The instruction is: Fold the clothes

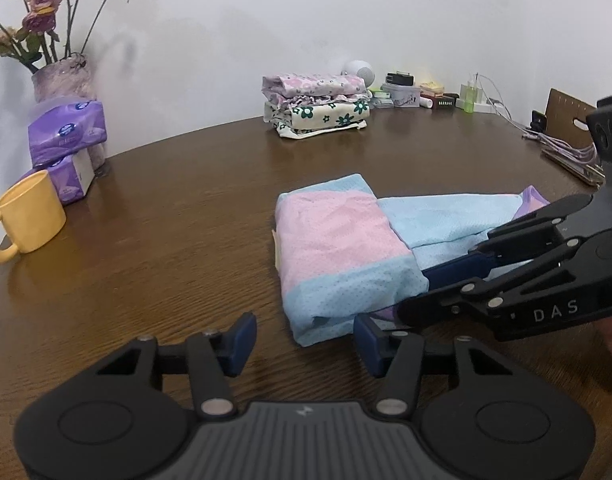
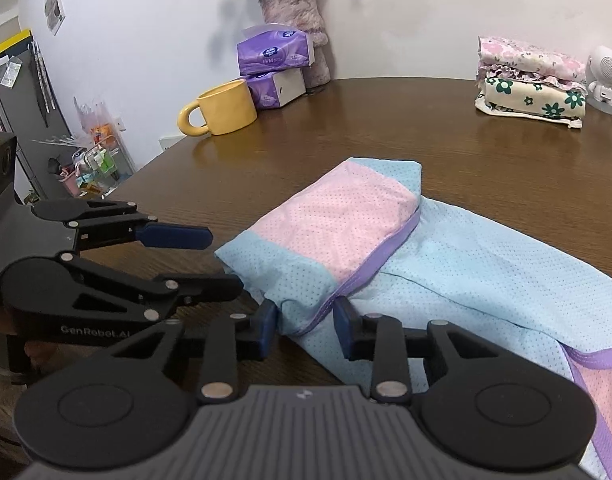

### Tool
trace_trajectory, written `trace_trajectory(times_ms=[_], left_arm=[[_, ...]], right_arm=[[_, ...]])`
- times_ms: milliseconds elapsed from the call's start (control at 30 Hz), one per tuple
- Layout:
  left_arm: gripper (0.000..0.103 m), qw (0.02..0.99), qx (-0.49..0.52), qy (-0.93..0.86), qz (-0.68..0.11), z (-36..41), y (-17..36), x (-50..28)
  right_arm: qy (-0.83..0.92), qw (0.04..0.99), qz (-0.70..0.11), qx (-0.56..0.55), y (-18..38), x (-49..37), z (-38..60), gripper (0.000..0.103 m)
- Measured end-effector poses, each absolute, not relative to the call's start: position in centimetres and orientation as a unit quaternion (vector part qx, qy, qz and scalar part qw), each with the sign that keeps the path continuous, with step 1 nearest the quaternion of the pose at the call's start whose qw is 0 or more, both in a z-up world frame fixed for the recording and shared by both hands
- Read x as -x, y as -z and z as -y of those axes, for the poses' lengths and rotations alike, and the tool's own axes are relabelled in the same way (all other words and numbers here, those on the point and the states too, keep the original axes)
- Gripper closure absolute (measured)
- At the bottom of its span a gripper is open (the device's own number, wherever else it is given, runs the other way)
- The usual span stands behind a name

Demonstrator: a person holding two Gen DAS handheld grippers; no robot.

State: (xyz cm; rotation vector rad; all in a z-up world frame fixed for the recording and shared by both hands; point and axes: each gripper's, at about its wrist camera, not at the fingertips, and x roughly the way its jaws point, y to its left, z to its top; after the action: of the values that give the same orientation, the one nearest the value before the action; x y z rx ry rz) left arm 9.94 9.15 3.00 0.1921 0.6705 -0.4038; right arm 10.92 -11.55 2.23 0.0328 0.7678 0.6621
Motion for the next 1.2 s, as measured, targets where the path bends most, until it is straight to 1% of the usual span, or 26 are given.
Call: trace_trajectory(times_ms=[33, 67, 100, 133, 167, 200, 233, 400, 533, 667, 733, 900, 967, 1033, 1067, 1133, 1167, 1200], left_arm=[[0.046, 0.92, -0.092, 0.197, -0.326, -9.2, -3.1, -9.9], [0.043, 0.92, -0.091, 0.199, -0.327, -9.3, -3.1, -9.9], [0.037, 0.919, -0.092, 0.202, -0.326, -9.4, -3.2, -9.9], [0.032, 0.919, -0.094, 0.204, -0.325, -9.4, -3.2, -9.8], [0.032, 0.918, -0.095, 0.206, -0.325, -9.5, -3.2, -9.8], [0.031, 0.918, -0.094, 0.208, -0.325, -9.5, -3.3, -9.9], [0.03, 0.917, -0.091, 0.213, -0.325, -9.6, -3.4, -9.9], [0.024, 0.918, -0.053, 0.229, -0.32, -10.7, -4.4, -10.8], [0.015, 0.914, 0.01, 0.241, -0.326, -11.9, -5.4, -12.8], [0.013, 0.895, 0.085, 0.254, -0.358, -13.2, -5.3, -16.2], [0.013, 0.882, 0.108, 0.259, -0.378, -13.4, -4.7, -17.8], [0.015, 0.857, 0.15, 0.281, -0.404, -13.5, -3.0, -20.3], [0.017, 0.85, 0.16, 0.292, -0.409, -13.4, -2.5, -21.0], [0.024, 0.842, 0.165, 0.302, -0.416, -13.3, -2.1, -21.4], [0.026, 0.838, 0.172, 0.305, -0.418, -13.3, -1.9, -21.6], [0.036, 0.831, 0.186, 0.307, -0.425, -13.6, -1.7, -22.1], [0.036, 0.827, 0.196, 0.307, -0.429, -13.7, -1.6, -22.3], [0.038, 0.824, 0.204, 0.308, -0.431, -13.9, -1.5, -22.5]], right_arm=[[-0.318, 0.874, -0.366, -0.019, -2.3, -10.9, 11.6, 0.054], [-0.317, 0.877, -0.362, -0.022, -2.4, -10.7, 11.8, 0.052], [-0.314, 0.879, -0.358, -0.023, -2.6, -10.6, 12.0, 0.05], [-0.311, 0.881, -0.355, -0.026, -2.7, -10.4, 12.3, 0.045], [-0.309, 0.883, -0.352, -0.032, -2.9, -10.4, 12.6, 0.042], [-0.308, 0.884, -0.349, -0.039, -3.0, -10.3, 12.9, 0.035], [-0.306, 0.886, -0.347, -0.045, -3.2, -10.4, 13.2, 0.032], [-0.287, 0.894, -0.338, -0.071, -3.6, -11.3, 14.5, 0.027], [-0.276, 0.897, -0.337, -0.077, -3.6, -12.2, 14.6, 0.023], [-0.269, 0.899, -0.337, -0.082, -3.3, -12.9, 14.4, 0.02], [-0.267, 0.899, -0.338, -0.085, -3.2, -13.1, 14.4, 0.018], [-0.262, 0.901, -0.335, -0.084, -3.1, -14.1, 14.4, 0.017], [-0.26, 0.902, -0.335, -0.083, -3.1, -14.5, 14.3, 0.021], [-0.261, 0.901, -0.337, -0.083, -3.0, -14.9, 14.3, 0.03], [-0.263, 0.899, -0.34, -0.083, -2.9, -15.1, 14.2, 0.033], [-0.268, 0.894, -0.349, -0.084, -2.6, -15.6, 14.1, 0.051], [-0.27, 0.891, -0.354, -0.085, -2.4, -15.8, 14.0, 0.056], [-0.272, 0.888, -0.359, -0.089, -2.2, -16.0, 14.0, 0.064]])
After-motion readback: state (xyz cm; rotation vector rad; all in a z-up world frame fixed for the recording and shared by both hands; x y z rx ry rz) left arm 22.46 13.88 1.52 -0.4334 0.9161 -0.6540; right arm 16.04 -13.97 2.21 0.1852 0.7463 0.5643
